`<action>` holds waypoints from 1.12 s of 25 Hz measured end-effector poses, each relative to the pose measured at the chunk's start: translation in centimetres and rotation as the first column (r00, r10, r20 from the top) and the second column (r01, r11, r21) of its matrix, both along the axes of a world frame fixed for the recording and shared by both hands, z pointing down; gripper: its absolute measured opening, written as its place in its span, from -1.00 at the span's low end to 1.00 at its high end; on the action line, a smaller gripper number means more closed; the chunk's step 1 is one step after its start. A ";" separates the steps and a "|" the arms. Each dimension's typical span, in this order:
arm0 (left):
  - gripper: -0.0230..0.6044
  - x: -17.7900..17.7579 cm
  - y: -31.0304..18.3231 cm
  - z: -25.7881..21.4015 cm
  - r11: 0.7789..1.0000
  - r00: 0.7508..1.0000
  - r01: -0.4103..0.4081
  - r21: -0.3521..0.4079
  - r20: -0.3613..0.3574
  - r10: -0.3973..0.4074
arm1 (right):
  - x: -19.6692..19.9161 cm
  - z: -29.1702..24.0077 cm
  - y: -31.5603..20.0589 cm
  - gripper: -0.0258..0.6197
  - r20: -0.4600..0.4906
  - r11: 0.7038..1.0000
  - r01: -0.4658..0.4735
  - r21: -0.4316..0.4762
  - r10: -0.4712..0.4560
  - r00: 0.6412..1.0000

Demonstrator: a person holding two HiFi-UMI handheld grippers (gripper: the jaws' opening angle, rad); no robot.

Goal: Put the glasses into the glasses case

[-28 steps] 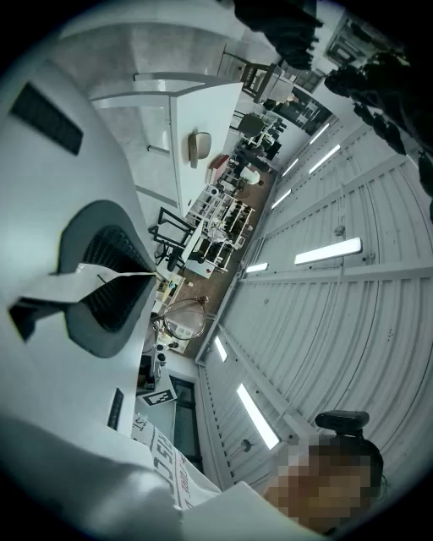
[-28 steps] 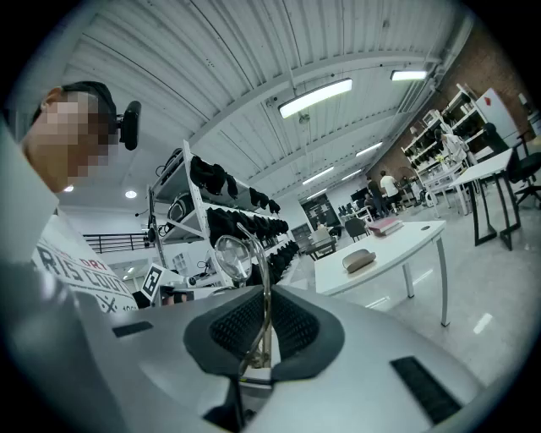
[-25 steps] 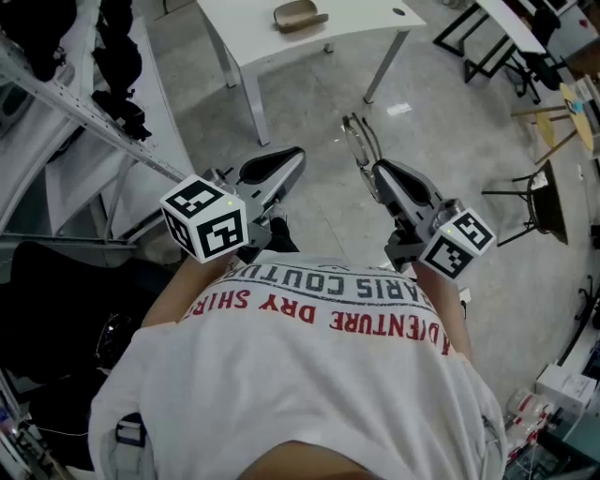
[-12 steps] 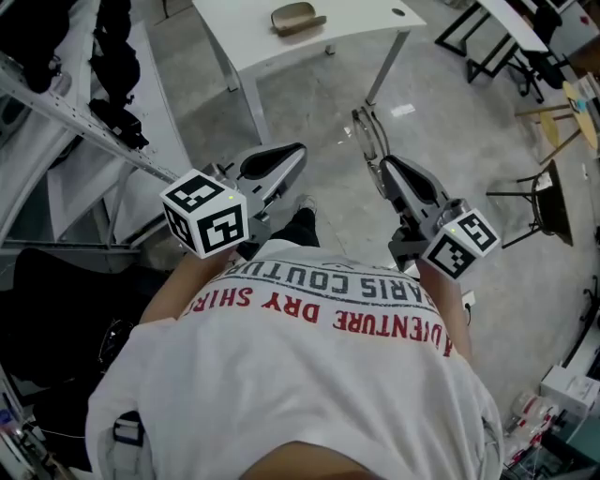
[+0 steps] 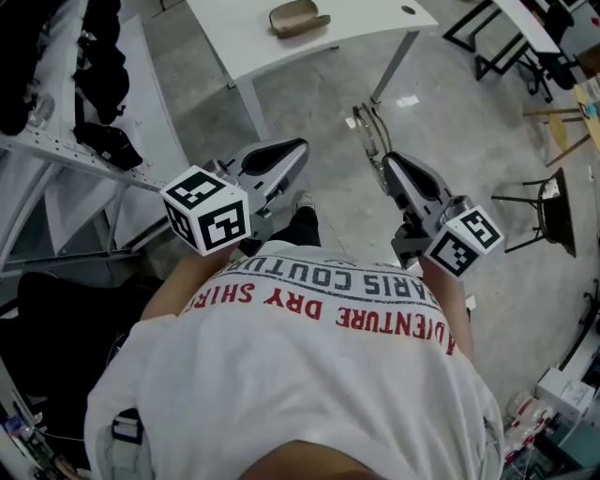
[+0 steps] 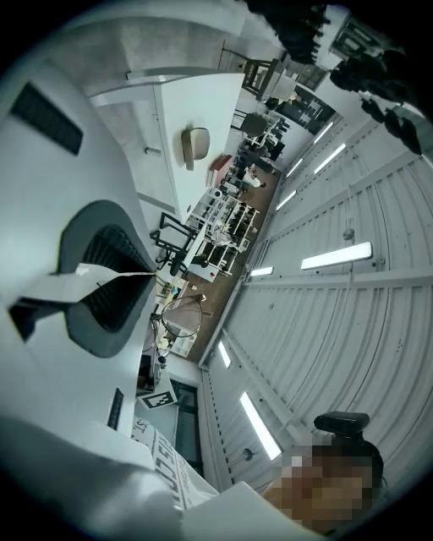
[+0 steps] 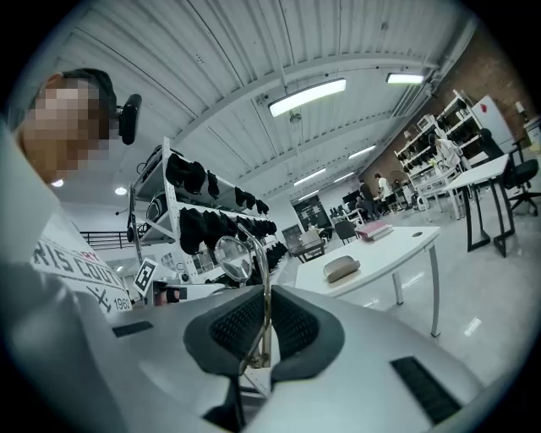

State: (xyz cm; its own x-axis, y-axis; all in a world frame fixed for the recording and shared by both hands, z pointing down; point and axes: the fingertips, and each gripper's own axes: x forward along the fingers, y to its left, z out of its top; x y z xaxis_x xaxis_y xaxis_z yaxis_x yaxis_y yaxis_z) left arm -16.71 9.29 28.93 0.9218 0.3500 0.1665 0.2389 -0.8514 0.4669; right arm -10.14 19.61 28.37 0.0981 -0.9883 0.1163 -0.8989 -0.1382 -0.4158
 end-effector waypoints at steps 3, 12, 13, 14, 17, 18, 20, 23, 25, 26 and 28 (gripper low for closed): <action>-0.84 2.8 -2.1 1.2 1.000 1.000 -0.007 0.006 0.031 0.007 | 2.8 0.7 -2.5 -0.81 0.013 1.000 0.003 -0.008 -0.003 1.000; -0.83 11.7 -7.4 3.4 1.000 0.996 -0.012 -0.021 0.088 0.014 | 11.1 3.2 -8.8 -0.81 0.077 0.997 0.026 -0.067 -0.021 0.997; -0.83 12.7 -8.0 3.5 1.000 0.996 -0.011 -0.022 0.091 0.013 | 12.1 3.4 -9.5 -0.81 0.080 0.997 0.028 -0.074 -0.022 0.997; -0.84 13.6 -8.7 3.6 1.000 0.996 -0.009 -0.022 0.094 0.011 | 13.1 3.6 -10.1 -0.81 0.082 0.996 0.030 -0.081 -0.023 0.996; -0.83 16.2 -10.9 4.0 1.000 0.995 0.004 -0.027 0.101 -0.002 | 15.8 3.9 -12.1 -0.81 0.086 0.995 0.039 -0.097 -0.031 0.996; -0.83 16.9 -11.5 4.2 1.000 0.995 0.008 -0.029 0.102 -0.005 | 16.5 4.0 -12.7 -0.81 0.086 0.994 0.043 -0.100 -0.034 0.996; -0.84 18.2 -12.6 4.6 0.999 0.994 0.010 -0.031 0.105 -0.007 | 17.9 4.2 -13.8 -0.81 0.083 0.993 0.049 -0.107 -0.040 0.996; -0.84 19.8 -14.0 5.0 1.000 0.994 0.009 -0.025 0.106 -0.006 | 19.5 4.4 -15.2 -0.81 0.064 0.992 0.052 -0.112 -0.045 0.997; -0.83 20.6 -14.9 5.0 1.000 0.994 0.012 -0.017 0.104 -0.010 | 20.3 4.2 -15.9 -0.81 0.058 0.994 0.050 -0.099 -0.045 0.997; -0.83 20.9 -15.2 4.9 1.000 0.995 0.014 -0.014 0.102 -0.012 | 20.6 4.1 -16.3 -0.81 0.057 0.994 0.051 -0.093 -0.045 0.997; -0.84 21.4 -15.5 4.6 1.000 0.995 0.018 -0.014 0.095 -0.016 | 21.1 3.9 -16.8 -0.81 0.052 0.994 0.055 -0.089 -0.051 0.997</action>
State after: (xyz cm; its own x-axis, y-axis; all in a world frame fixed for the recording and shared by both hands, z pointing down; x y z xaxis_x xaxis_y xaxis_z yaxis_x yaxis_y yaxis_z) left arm 4.64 -6.21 33.54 0.9081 0.3375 0.2480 0.1787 -0.8477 0.4994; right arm 10.94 2.85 32.28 0.0377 -0.9772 0.2088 -0.8846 -0.1298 -0.4478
